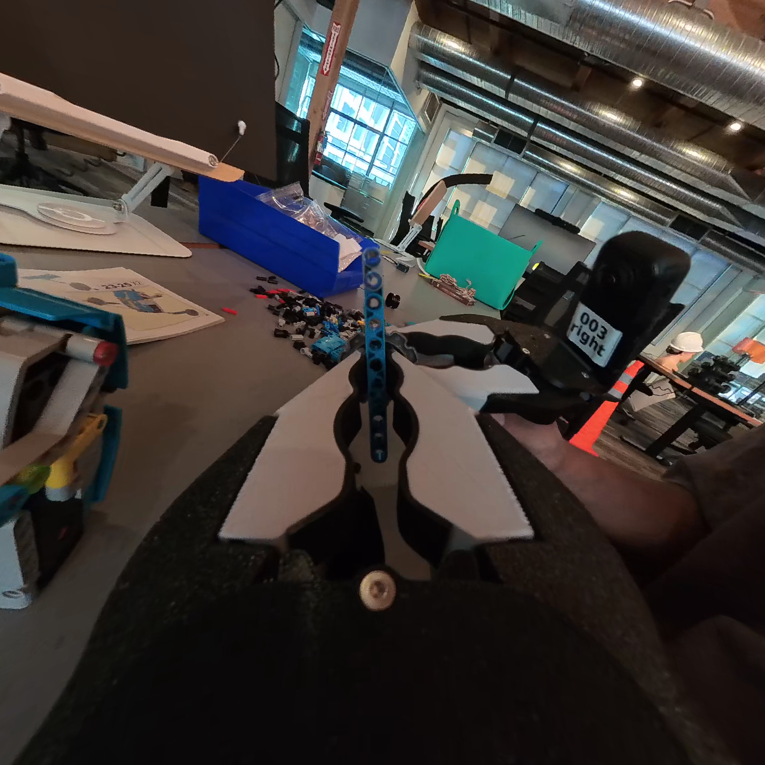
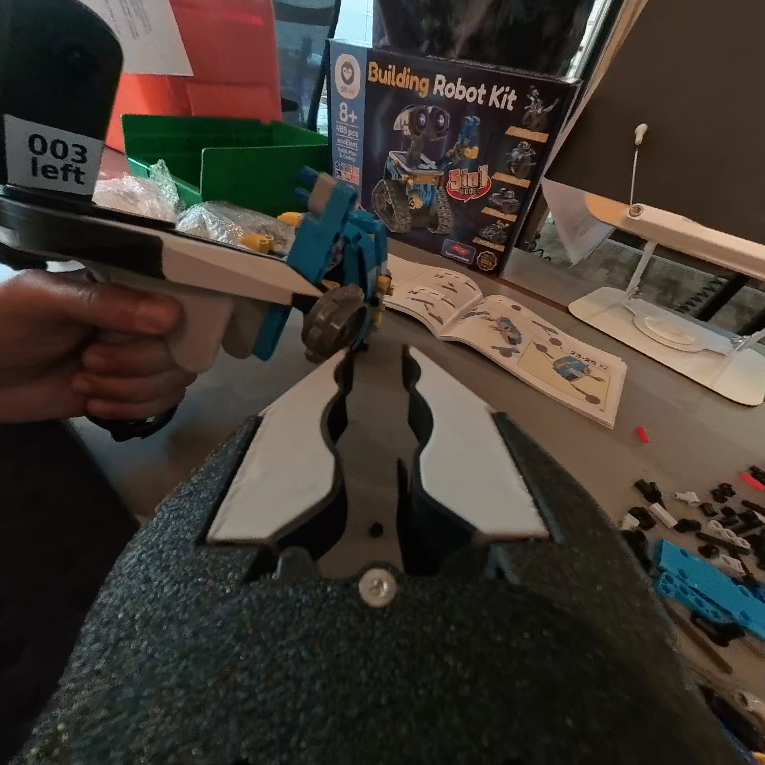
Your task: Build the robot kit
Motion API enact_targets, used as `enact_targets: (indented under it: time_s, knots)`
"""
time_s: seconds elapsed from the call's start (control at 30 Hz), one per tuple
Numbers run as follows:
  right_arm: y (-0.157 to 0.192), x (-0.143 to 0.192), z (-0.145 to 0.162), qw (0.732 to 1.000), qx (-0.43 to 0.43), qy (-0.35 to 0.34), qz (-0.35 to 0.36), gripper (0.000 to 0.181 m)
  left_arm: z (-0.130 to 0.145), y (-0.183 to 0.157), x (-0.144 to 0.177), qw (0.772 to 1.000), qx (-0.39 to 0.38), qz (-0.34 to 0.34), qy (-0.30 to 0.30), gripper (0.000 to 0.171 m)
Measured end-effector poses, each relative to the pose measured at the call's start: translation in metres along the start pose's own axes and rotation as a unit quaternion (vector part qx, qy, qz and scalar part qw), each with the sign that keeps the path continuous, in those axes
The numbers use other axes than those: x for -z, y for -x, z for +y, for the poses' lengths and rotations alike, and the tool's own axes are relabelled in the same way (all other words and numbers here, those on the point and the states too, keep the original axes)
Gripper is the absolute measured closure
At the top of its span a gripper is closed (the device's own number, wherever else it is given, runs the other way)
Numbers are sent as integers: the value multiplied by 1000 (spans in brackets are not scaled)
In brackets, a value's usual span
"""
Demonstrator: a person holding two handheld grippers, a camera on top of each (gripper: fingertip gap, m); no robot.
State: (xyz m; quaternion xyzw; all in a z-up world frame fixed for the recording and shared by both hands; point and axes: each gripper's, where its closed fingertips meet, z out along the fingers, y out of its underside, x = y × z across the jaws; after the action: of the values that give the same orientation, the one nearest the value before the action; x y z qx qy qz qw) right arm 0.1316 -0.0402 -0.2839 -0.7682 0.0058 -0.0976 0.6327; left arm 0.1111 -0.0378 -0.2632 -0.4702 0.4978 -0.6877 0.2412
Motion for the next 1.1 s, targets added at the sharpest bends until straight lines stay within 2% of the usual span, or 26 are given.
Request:
enact_targets:
  time_s: [0.13, 0.2, 0.4, 0.6, 0.83, 0.97, 1.1]
  knots:
    - [-2, 1, 1, 999, 40, 8, 23, 145, 0, 3, 1, 999, 37, 12, 0, 165]
    - [0, 3, 4, 998, 67, 16, 13, 142, 2, 3, 1, 999, 51, 20, 5, 165]
    - [12, 7, 20, 992, 109, 44, -46, 116, 8, -8, -2, 996, 58, 55, 26, 165]
    - [14, 3, 19, 989, 139, 41, -32, 99, 17, -16, -5, 990, 97, 91, 51, 165]
    - [20, 12, 14, 985, 168, 21, -41, 103, 31, -24, -9, 984, 107, 115, 89, 165]
    - [28, 14, 8, 987, 150, 7, -57, 115, 19, -16, -5, 981, 145, 115, 53, 165]
    - [29, 9, 4, 991, 128, 8, -47, 130, 9, -16, -2, 981, 146, 122, 29, 165]
